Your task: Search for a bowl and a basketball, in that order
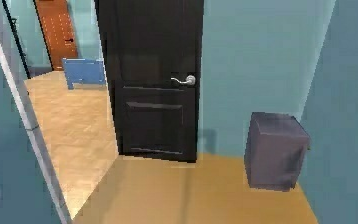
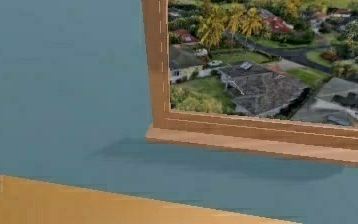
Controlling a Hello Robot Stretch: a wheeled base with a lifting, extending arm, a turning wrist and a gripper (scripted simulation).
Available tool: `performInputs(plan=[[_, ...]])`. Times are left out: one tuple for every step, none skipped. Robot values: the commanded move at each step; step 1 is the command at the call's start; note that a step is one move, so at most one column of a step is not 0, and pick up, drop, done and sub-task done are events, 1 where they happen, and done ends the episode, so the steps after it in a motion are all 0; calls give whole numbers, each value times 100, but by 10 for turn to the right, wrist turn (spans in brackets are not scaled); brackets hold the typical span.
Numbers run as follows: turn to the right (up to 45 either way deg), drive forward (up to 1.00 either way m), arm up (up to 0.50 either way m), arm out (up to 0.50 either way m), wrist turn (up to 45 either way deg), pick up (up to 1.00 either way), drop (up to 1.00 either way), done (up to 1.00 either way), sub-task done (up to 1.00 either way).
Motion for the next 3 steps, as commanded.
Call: performInputs(plan=[[120,0,0,0,0,0,0,0,0],[0,20,0,0,0,0,0,0,0],[-420,0,0,0,0,0,0,0,0]])
